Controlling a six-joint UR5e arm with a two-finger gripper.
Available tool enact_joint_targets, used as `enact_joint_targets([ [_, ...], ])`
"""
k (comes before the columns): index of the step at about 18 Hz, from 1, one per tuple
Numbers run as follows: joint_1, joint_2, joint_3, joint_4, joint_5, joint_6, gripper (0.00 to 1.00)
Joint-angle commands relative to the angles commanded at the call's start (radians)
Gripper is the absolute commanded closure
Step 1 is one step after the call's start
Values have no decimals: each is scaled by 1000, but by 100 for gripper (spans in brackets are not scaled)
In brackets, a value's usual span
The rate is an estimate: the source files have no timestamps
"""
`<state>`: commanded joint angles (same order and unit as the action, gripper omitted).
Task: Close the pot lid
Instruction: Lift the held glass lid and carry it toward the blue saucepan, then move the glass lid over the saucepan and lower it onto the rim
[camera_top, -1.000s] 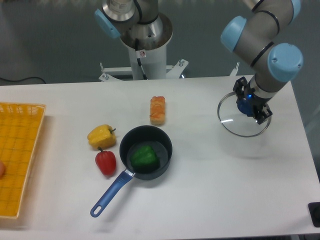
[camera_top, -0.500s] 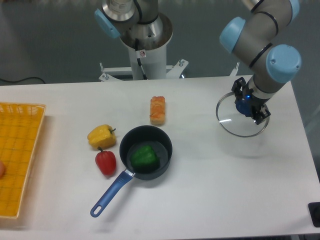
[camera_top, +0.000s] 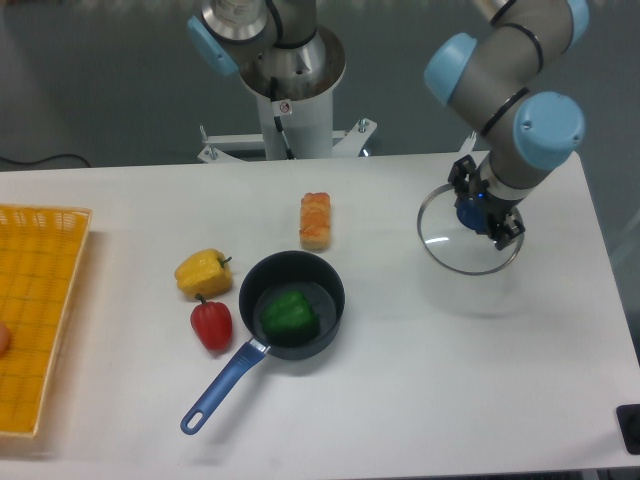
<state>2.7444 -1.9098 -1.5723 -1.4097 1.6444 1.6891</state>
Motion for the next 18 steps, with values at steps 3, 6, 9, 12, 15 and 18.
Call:
enact_joint_targets([
  [3, -75, 0, -2, -2, -9, -75, 38],
  [6, -126, 3, -12, -2, -20, -129, 38],
  [9, -175, 12, -26, 6, -55, -195, 38],
  [12, -224, 17, -34, 8, -64, -244, 38],
  [15, -259, 23, -43, 9, -83, -273, 38],
  [18, -298, 35, -45, 9, -92, -316, 38],
])
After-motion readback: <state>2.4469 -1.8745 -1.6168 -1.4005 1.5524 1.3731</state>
